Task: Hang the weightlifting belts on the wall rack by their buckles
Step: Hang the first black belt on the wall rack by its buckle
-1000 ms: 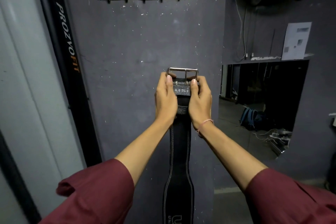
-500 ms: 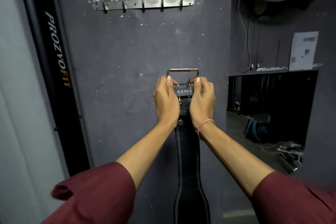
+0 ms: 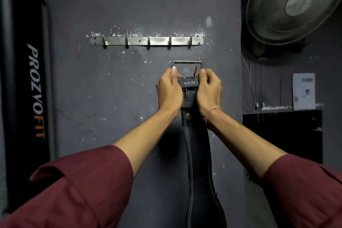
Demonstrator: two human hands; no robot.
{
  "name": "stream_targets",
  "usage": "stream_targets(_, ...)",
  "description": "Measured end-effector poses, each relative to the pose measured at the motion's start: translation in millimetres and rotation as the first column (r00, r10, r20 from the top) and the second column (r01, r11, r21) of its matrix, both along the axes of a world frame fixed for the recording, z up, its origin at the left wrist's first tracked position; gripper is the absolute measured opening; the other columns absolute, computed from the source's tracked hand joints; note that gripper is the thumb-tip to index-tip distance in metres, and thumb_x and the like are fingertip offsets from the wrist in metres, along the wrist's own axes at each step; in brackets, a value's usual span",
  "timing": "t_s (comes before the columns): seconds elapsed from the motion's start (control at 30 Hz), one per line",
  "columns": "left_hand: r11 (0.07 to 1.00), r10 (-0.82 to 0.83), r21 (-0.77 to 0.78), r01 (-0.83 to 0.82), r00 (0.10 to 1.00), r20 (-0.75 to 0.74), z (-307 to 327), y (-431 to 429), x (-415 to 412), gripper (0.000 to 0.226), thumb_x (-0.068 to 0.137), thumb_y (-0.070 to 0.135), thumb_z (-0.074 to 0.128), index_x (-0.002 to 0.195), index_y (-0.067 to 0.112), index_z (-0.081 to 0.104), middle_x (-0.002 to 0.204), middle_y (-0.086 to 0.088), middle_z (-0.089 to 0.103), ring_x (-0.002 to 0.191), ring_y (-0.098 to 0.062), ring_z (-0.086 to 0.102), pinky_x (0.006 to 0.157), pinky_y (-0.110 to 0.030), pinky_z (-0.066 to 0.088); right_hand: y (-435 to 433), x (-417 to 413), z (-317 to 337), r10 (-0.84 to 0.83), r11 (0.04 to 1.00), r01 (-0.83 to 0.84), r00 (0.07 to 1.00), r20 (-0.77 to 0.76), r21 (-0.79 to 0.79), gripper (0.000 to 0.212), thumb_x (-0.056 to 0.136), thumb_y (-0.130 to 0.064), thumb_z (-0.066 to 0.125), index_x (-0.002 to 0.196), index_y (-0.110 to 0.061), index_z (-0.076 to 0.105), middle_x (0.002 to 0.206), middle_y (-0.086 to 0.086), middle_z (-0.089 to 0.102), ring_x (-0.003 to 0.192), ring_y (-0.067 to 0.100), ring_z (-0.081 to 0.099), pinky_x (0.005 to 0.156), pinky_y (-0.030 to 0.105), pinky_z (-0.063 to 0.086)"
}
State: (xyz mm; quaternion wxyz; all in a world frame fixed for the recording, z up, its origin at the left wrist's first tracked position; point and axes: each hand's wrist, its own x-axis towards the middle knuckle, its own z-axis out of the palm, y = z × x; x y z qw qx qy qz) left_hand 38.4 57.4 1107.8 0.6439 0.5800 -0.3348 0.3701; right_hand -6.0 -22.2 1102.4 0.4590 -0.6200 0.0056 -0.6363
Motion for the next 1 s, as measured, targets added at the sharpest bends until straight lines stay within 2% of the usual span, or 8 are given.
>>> stream_targets(0.13,1.0,0.022,0.022,-0.022,1.0,0.014,40,-26,37,0.038,0.107,0.029,0.036,0.08,0.012,0.057,0.065,0.004,0.051,0.068,-0.017,0.048,0.061,-0.031,0.032,-32,39,40,0.029,0.999,-0.03,0.999,0.017,0.017,0.033,0.1,-0.024,0.048,0.079,-0.003,0.061,0.069,0.005,0.053,0.068,0.014,0.045,0.066,0.032,0.036)
stream_targets(0.3,0.998,0.053,0.031,-0.054,0.998,0.033,91,-59,81,0.04,0.106,0.028,0.038,0.076,0.008,0.056,0.069,-0.001,0.055,0.067,-0.017,0.048,0.062,-0.03,0.03,-71,83,89,0.056,0.997,-0.057,0.998,0.01,0.061,0.039,0.096,-0.025,0.053,0.059,-0.016,0.05,0.057,-0.003,0.042,0.067,0.018,0.04,0.064,0.031,0.033)
stream_targets(0.43,0.992,0.106,0.07,-0.107,0.994,0.018,124,-78,103,0.043,0.105,0.026,0.043,0.067,0.007,0.051,0.063,-0.002,0.046,0.066,-0.019,0.044,0.059,-0.03,0.024,-95,104,120,0.035,0.997,-0.033,0.999,-0.018,0.072,0.032,0.094,-0.025,0.055,0.065,-0.012,0.058,0.06,0.005,0.038,0.07,0.023,0.036,0.062,0.031,0.029)
stream_targets(0.6,0.982,0.158,0.103,-0.157,0.987,-0.002,155,-98,128,0.047,0.104,0.025,0.045,0.06,0.01,0.041,0.063,-0.01,0.046,0.081,-0.034,0.053,0.084,-0.033,0.042,-115,124,146,0.028,0.996,-0.026,1.0,-0.015,0.081,0.033,0.096,-0.025,0.053,0.073,-0.004,0.064,0.069,0.007,0.049,0.071,0.022,0.038,0.059,0.031,0.026)
stream_targets(0.67,0.981,0.169,0.103,-0.165,0.985,-0.035,160,-103,137,0.049,0.104,0.028,0.045,0.058,0.011,0.04,0.076,-0.018,0.062,0.106,-0.035,0.061,0.071,-0.033,0.034,-119,131,151,0.048,0.995,-0.045,0.999,-0.02,0.094,0.033,0.096,-0.026,0.054,0.075,-0.003,0.067,0.069,0.006,0.051,0.07,0.022,0.04,0.058,0.029,0.028)
stream_targets(0.73,0.979,0.19,0.088,-0.183,0.979,-0.069,164,-108,141,0.044,0.104,0.029,0.046,0.066,0.008,0.05,0.09,-0.019,0.063,0.094,-0.03,0.058,0.065,-0.027,0.028,-122,136,156,0.061,0.992,-0.057,0.998,-0.034,0.114,0.036,0.095,-0.025,0.055,0.067,-0.005,0.064,0.062,0.004,0.048,0.067,0.022,0.039,0.056,0.03,0.027)
stream_targets(0.87,0.969,0.242,0.077,-0.236,0.967,-0.077,168,-115,146,0.049,0.103,0.028,0.046,0.057,0.012,0.04,0.116,-0.023,0.066,0.112,-0.032,0.058,0.077,-0.028,0.039,-129,141,159,0.054,0.992,-0.046,0.996,-0.067,0.119,0.048,0.092,-0.019,0.055,0.047,-0.016,0.041,0.049,-0.002,0.034,0.058,0.022,0.032,0.059,0.031,0.028)
stream_targets(1.0,0.959,0.271,0.106,-0.262,0.959,-0.082,148,-120,144,0.053,0.105,0.029,0.042,0.055,0.014,0.034,0.063,-0.005,0.047,0.078,-0.026,0.047,0.067,-0.029,0.033,-134,146,143,0.032,0.997,-0.028,0.998,-0.051,0.071,0.04,0.094,-0.02,0.053,0.056,-0.006,0.052,0.055,0.003,0.036,0.066,0.021,0.031,0.056,0.032,0.02)
